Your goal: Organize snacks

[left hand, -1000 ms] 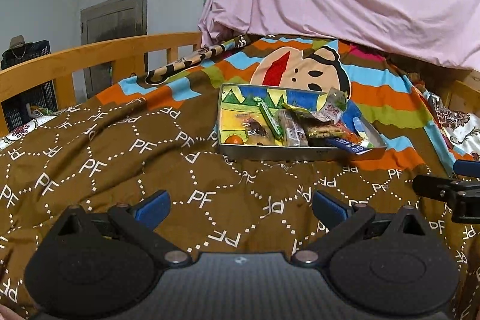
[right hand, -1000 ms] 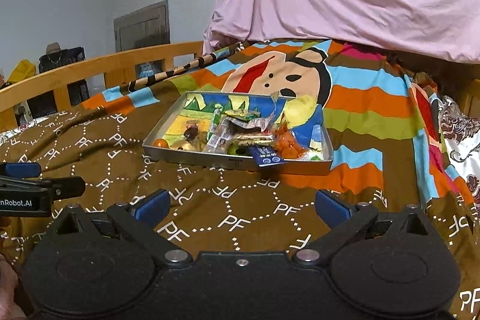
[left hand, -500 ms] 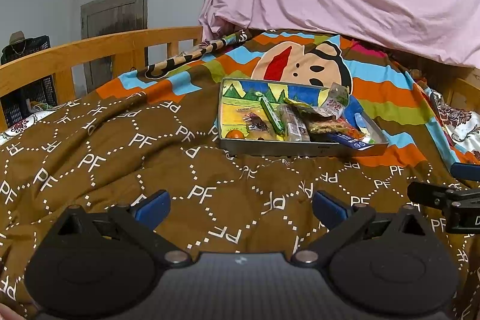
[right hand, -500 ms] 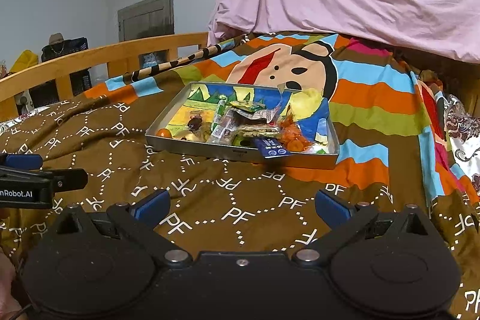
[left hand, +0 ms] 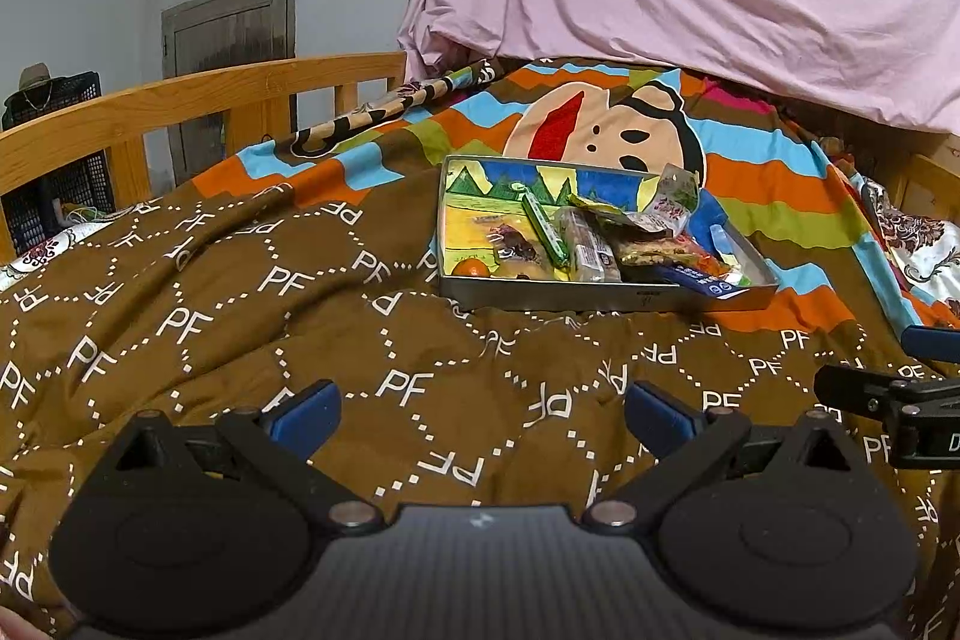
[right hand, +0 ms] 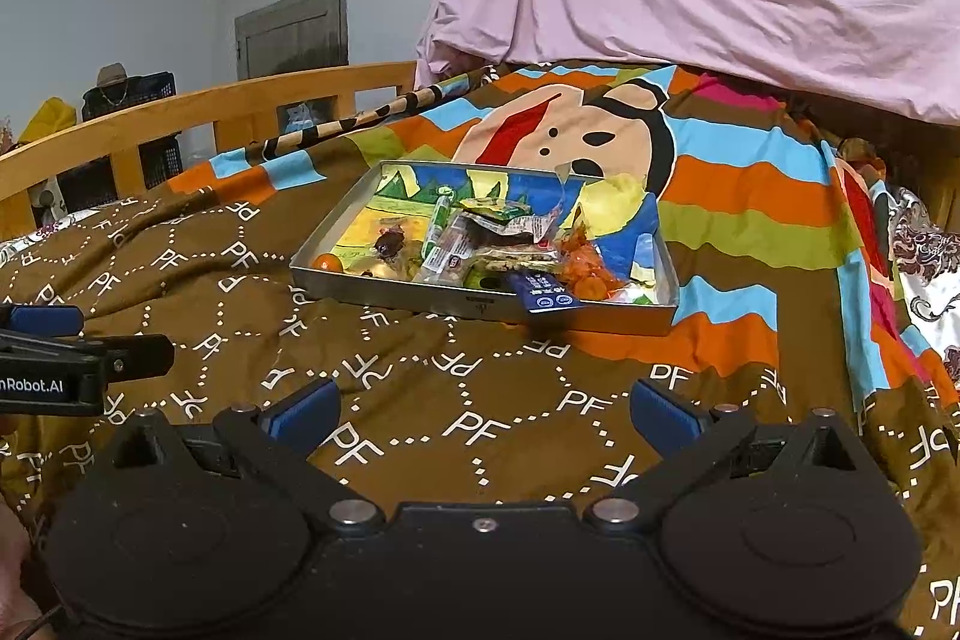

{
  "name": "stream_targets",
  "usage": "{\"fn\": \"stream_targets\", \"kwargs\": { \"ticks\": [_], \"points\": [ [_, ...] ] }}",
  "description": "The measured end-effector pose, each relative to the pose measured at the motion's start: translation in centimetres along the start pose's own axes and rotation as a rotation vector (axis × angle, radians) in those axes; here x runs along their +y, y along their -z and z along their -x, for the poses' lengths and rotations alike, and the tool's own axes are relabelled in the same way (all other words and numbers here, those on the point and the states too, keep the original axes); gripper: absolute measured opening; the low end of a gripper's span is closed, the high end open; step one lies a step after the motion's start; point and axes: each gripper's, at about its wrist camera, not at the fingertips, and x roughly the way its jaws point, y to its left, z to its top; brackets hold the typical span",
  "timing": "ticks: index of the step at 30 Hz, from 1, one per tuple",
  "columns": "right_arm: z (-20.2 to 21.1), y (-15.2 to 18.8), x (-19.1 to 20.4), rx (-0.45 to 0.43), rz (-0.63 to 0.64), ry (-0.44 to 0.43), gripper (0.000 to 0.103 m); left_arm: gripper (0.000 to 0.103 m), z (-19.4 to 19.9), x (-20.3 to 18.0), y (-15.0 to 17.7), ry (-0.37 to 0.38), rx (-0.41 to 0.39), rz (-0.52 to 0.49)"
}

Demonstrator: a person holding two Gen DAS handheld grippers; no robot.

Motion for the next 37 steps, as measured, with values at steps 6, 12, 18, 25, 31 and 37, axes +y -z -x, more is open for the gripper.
{"fn": "stream_targets", "kwargs": {
  "ticks": [6, 12, 18, 25, 31, 37],
  "points": [
    [-0.13, 0.32, 0.03, 0.006, 0.005, -0.003, 0.102, 0.103, 0.01, -0.04, -0.03, 0.000, 0.001, 0.000],
    [-0.18, 0.23, -0.07, 0.009, 0.010, -0.008, 0.102, 0.103, -0.07, 0.06, 0.16, -0.008, 0.004, 0.002],
    [-0.16, 0.22, -0.03, 0.010, 0.012, -0.008, 0.102, 0.103, -0.21, 0.09, 0.28, -0.045, 0.023, 0.002],
    [-0.14, 0.23, -0.01, 0.011, 0.013, -0.008, 0.102, 0.103, -0.21, -0.01, 0.19, -0.043, 0.026, -0.003],
    [-0.21, 0.29, 0.06, 0.014, 0.018, -0.010, 0.102, 0.103, -0.07, -0.17, 0.16, -0.031, 0.020, -0.013],
    [-0.23, 0.38, 0.07, 0.018, 0.026, -0.013, 0.102, 0.103, 0.04, -0.17, 0.10, -0.030, 0.021, -0.014]
  ]
}}
